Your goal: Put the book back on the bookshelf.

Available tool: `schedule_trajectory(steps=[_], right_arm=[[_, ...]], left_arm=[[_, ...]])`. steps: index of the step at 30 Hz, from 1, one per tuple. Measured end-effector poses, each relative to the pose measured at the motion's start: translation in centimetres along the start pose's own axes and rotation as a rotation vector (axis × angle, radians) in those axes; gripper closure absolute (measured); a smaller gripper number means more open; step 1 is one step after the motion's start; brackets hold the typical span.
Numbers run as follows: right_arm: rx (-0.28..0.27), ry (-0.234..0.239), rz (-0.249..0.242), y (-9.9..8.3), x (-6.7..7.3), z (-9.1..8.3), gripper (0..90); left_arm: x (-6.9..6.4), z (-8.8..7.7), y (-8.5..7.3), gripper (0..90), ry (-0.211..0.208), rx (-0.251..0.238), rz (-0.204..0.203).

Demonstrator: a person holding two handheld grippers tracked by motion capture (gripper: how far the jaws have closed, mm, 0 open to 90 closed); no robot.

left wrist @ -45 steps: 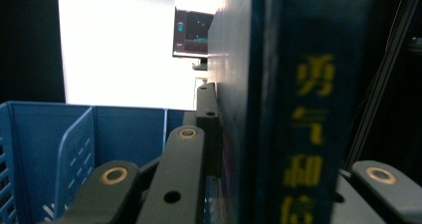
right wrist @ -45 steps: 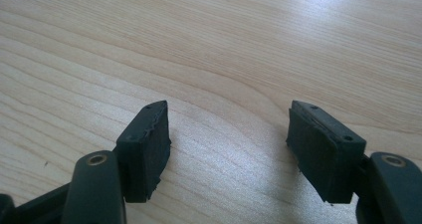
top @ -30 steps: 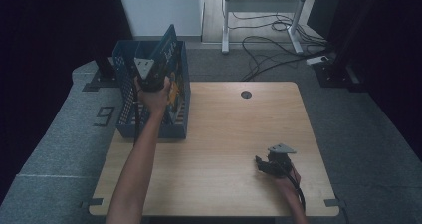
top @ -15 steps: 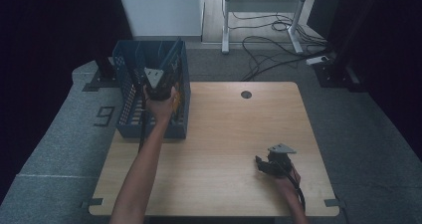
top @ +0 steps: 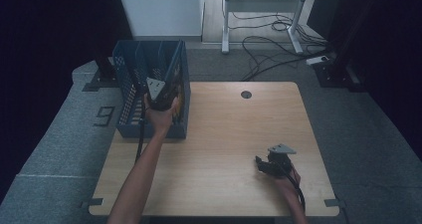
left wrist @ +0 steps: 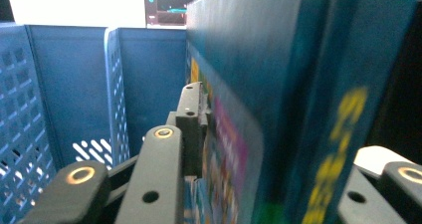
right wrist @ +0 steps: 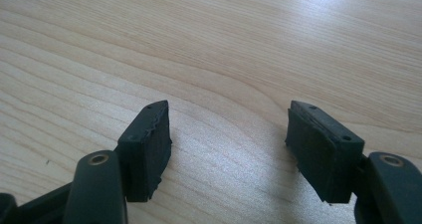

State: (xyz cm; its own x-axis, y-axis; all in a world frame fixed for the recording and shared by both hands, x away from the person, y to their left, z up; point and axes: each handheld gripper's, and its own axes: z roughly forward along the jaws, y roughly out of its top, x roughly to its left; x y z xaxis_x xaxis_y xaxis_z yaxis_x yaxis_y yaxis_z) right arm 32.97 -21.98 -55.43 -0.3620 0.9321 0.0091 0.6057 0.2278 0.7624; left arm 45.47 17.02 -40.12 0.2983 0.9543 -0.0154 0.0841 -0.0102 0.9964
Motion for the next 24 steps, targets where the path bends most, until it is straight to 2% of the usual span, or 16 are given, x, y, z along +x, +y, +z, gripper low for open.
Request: schedule_trajectory(steps=[5, 9, 12, 15, 16, 21, 22, 24], right_arm=[[0.000, 0.000, 0.001, 0.0, 0.0, 0.0, 33.1], [0.000, 0.000, 0.000, 0.0, 0.0, 0.0, 33.1], [0.000, 0.000, 0.001, 0.0, 0.0, 0.0, 33.1], [0.000, -0.001, 0.001, 0.0, 0.0, 0.0, 33.1], [0.000, -0.001, 0.001, 0.0, 0.0, 0.0, 33.1], [0.001, -0.001, 0.001, 0.0, 0.0, 0.0, 33.1], [0.000, -0.001, 0.001, 0.0, 0.0, 0.0, 33.1], [0.000, -0.001, 0.001, 0.0, 0.0, 0.0, 33.1]], left_arm=[[0.4, -0.2, -0.5, 65.5, -0.007, 0.025, 0.006], [0.5, -0.4, -0.4, 65.0, -0.015, 0.026, -0.001], [0.1, -0.4, -0.4, 64.5, -0.006, 0.032, 0.022], [0.0, -0.4, -0.5, 71.9, -0.006, 0.040, 0.031], [-0.1, -0.3, -0.5, 73.8, -0.007, 0.042, 0.039], [-0.6, -0.2, -0.5, 77.1, 0.035, 0.039, 0.079], [-0.6, -0.2, -0.5, 77.6, 0.048, 0.037, 0.096], [-0.8, -0.2, -0.5, 78.6, 0.091, 0.033, 0.159]])
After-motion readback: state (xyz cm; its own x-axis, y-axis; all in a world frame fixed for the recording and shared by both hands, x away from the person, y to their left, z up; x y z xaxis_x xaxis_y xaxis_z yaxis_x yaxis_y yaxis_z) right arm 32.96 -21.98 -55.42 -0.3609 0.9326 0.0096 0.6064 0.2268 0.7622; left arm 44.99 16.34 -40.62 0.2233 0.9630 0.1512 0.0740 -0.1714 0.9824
